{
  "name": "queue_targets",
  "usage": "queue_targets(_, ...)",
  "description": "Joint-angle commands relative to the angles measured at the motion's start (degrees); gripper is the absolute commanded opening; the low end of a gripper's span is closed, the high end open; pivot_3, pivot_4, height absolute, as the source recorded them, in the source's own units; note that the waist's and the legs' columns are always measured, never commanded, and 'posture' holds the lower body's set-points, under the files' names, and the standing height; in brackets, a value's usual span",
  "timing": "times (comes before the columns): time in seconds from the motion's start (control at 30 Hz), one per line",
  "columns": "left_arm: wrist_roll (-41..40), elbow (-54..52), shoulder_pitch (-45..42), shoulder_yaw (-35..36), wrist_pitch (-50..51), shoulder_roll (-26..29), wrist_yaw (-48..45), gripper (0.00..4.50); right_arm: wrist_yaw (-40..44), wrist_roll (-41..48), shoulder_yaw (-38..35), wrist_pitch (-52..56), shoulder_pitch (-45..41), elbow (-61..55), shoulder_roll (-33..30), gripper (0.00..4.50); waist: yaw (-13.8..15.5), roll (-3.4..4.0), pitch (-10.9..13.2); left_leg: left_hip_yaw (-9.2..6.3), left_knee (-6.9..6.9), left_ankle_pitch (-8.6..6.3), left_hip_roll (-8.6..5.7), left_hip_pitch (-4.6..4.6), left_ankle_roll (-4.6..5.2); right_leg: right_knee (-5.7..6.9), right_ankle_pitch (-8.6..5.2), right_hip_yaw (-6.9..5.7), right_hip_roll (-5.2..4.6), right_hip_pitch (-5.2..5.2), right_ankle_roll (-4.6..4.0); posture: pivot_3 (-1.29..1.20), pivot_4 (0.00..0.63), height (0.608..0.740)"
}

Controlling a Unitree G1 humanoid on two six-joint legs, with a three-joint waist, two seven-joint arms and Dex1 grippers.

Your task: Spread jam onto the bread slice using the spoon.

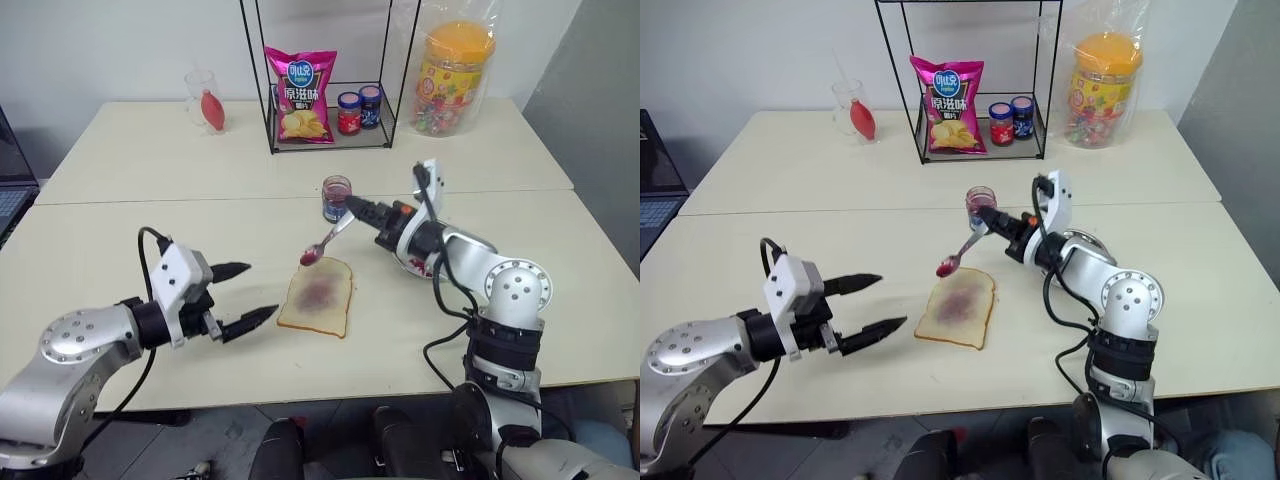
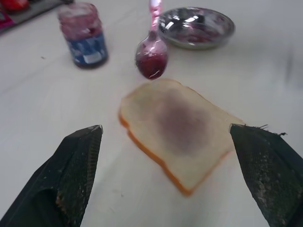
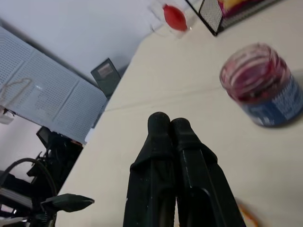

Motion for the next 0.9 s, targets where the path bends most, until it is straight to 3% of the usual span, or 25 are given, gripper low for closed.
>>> queue_targets(0.03,0.1,-2.4,2.4,1.4,-2.1,0.0,0.3,4.5,4.2,-3.2,4.6,-5.5,0.7,-2.4,-1.7,0.02,0.0,0.0,0.0,0.0,0.0,0.0,0.0,0.0,0.0,0.0,0.02,0.0,0.0,0.0,0.02,0.0,0.15,0.74)
queue_targets(0.37,1.0,-2.0,4.3,-1.6,-4.4,-0.6,0.8,4.5,12.8,-14.0,18.5,-14.8,4.8,-5.9,-8.4,0.02,0.0,-0.03,0.0,0.1,-0.01,0.0,0.0,-0.01,0.0,-0.04,0.03,0.12,0.0,-0.06,0.05,0.0,0.15,0.74)
queue_targets(0.9,3.5,0.1,2.2,-7.0,-8.4,-0.8,-0.2,4.5,23.2,-27.5,27.6,-28.7,4.7,-10.2,-16.8,0.02,0.2,-0.07,0.0,0.18,0.0,0.0,0.0,0.0,-0.01,-0.05,0.05,0.2,0.01,-0.07,0.09,0.0,0.15,0.74)
